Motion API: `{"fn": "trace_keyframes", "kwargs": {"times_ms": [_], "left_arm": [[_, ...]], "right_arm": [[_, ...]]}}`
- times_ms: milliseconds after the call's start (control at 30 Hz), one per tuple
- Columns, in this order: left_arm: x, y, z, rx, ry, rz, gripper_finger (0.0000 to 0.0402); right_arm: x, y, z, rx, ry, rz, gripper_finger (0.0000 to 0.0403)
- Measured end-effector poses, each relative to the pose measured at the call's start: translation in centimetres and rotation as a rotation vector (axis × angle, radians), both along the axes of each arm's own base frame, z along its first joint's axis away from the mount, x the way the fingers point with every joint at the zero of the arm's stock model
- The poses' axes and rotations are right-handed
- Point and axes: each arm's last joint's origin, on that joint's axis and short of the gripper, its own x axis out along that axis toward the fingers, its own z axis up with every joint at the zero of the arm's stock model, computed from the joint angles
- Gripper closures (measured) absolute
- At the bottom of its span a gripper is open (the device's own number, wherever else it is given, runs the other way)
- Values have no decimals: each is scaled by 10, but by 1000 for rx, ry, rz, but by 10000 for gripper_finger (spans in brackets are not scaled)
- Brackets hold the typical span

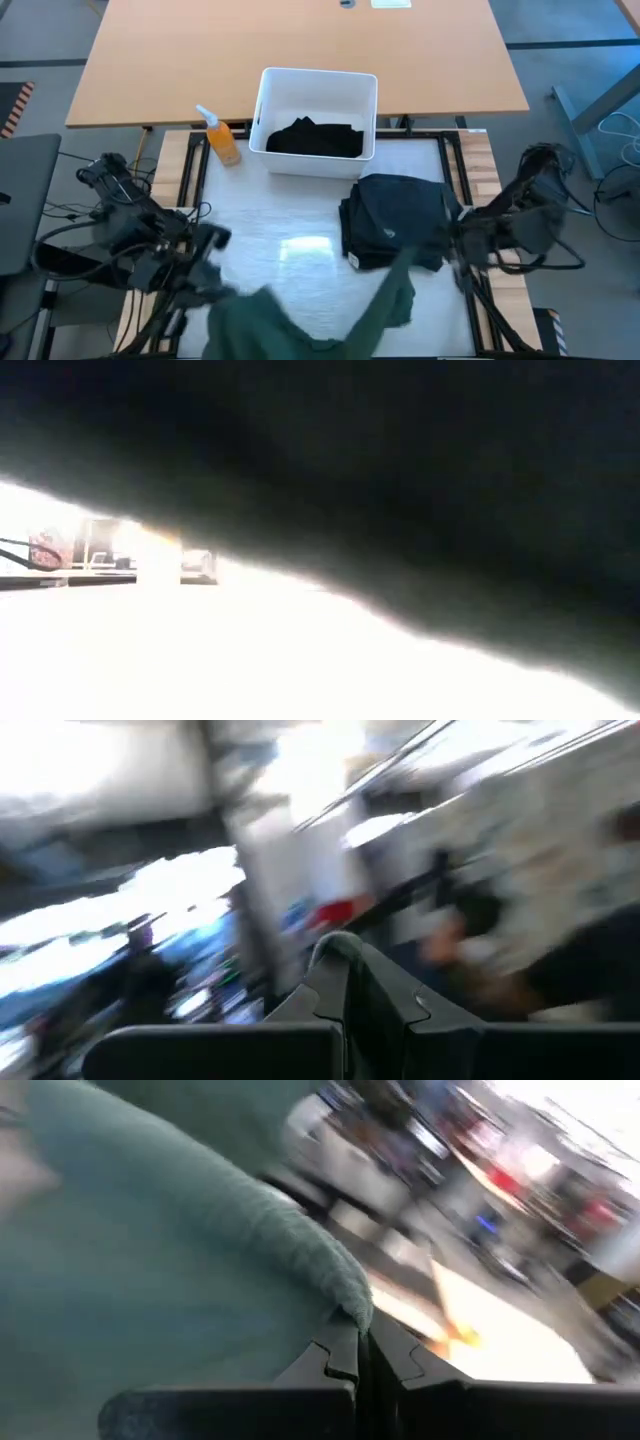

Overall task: Fold laundry
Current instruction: Fold the green polo shirt from the white laundry organizer

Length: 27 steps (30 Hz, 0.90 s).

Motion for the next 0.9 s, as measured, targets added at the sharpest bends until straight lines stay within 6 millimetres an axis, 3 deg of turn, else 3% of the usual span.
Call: {"fn": "trace_keyframes", "kwargs": {"times_ms": [133, 233, 400, 533, 700, 900], "left_arm": [[-9, 19, -10, 73, 252, 465, 401], [-18, 36, -35, 107, 453, 793, 401], [-44, 68, -85, -52, 757, 851, 401], [-59, 82, -130, -116, 943, 984, 401], [-70, 91, -184, -121, 1057, 1102, 401], [-76, 94, -255, -177, 1170, 1136, 401]], "right_arm": [[18, -36, -16, 26, 120, -259, 383], [30, -66, -42, 114, 271, -452, 383], [47, -104, -99, 213, 491, -640, 383], [51, -121, -133, 241, 567, -740, 383], [58, -124, -154, 292, 538, -756, 382], [72, -87, -176, 456, 482, -513, 382]]}}
